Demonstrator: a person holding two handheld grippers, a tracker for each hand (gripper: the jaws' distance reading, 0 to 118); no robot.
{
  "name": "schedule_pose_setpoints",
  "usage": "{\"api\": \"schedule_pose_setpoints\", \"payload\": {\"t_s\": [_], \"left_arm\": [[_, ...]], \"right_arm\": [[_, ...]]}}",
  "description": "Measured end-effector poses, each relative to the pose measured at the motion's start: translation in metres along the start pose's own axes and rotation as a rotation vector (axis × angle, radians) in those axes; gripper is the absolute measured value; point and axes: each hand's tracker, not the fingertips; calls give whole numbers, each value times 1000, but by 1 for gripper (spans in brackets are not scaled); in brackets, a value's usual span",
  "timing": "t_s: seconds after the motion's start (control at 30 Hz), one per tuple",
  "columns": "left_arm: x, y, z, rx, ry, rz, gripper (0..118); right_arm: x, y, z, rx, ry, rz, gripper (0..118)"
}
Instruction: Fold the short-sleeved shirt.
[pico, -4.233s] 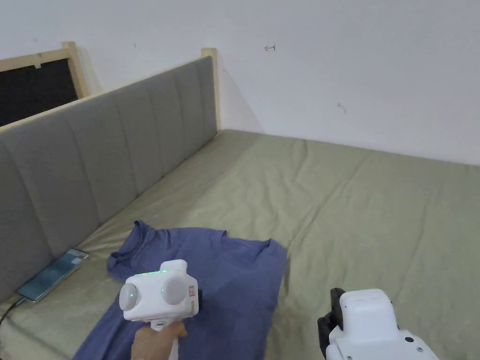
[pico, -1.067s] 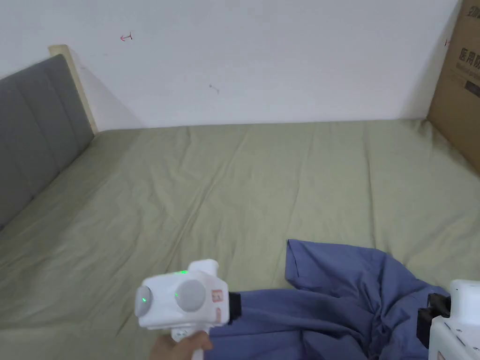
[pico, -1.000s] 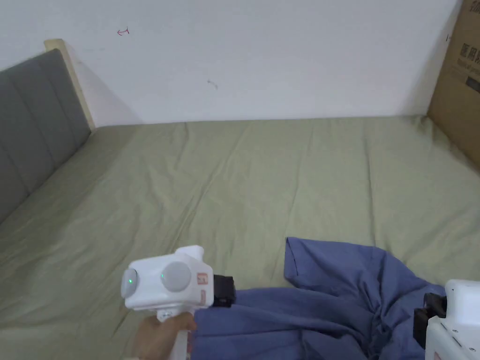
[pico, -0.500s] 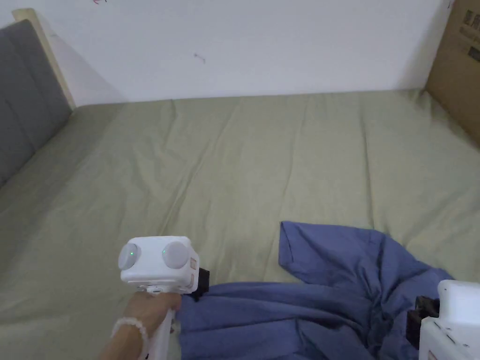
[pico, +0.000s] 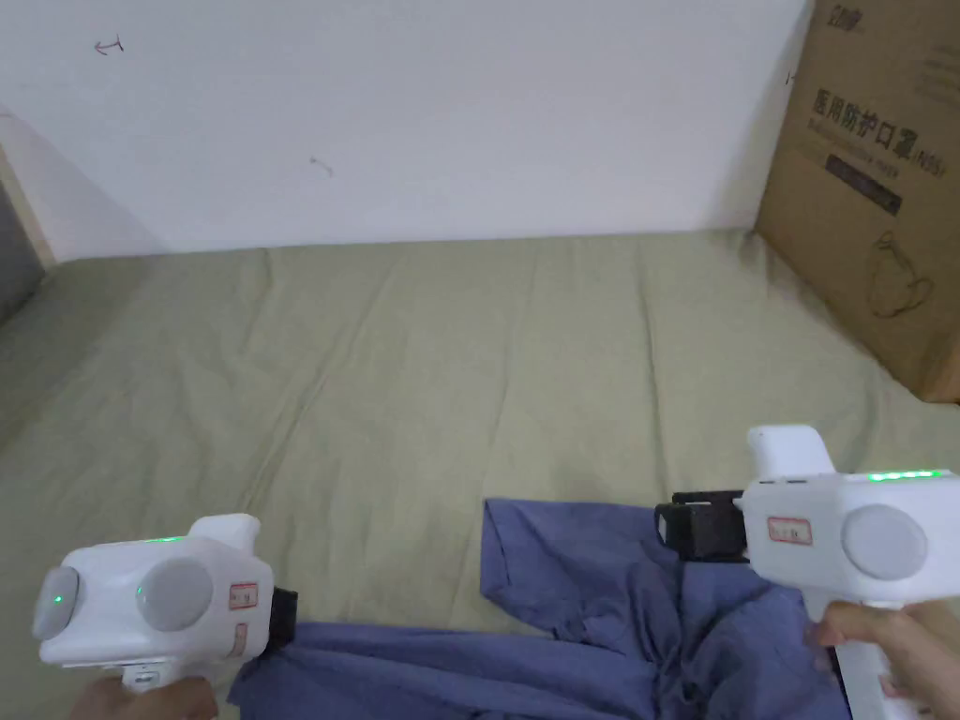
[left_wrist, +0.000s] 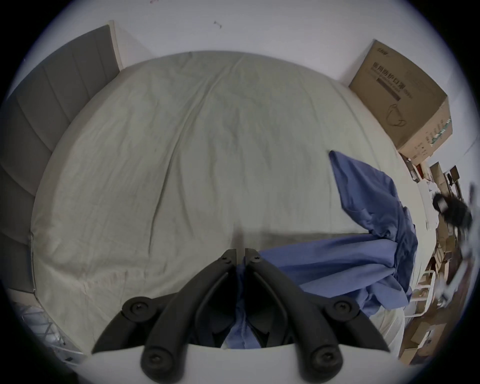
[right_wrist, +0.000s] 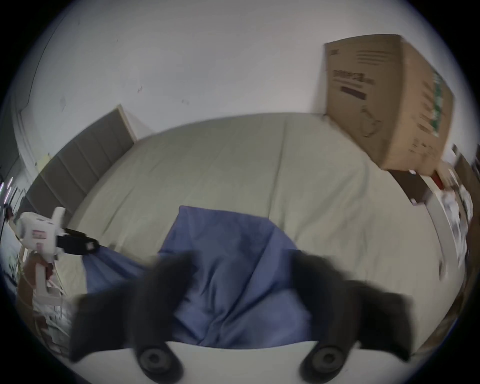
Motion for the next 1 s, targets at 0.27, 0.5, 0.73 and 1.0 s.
{"api": "schedule_pose_setpoints", "payload": {"t_s": [0.27,0.5,0.73,1.0], "left_arm": [[1,-5,18,41,-12,11,4],[-15,0,10,39,-4,17,4],[-22,10,21,58,4,12,4],[-45,40,69,137,88,11,4]], "right_arm": [[20,39,-151,-334,-126,103,101],[28,29,-156,-322,-143,26,30],[35,43,-115,-256,-180,-129,1],[65,97,15,-25,-154,-232,1]]}}
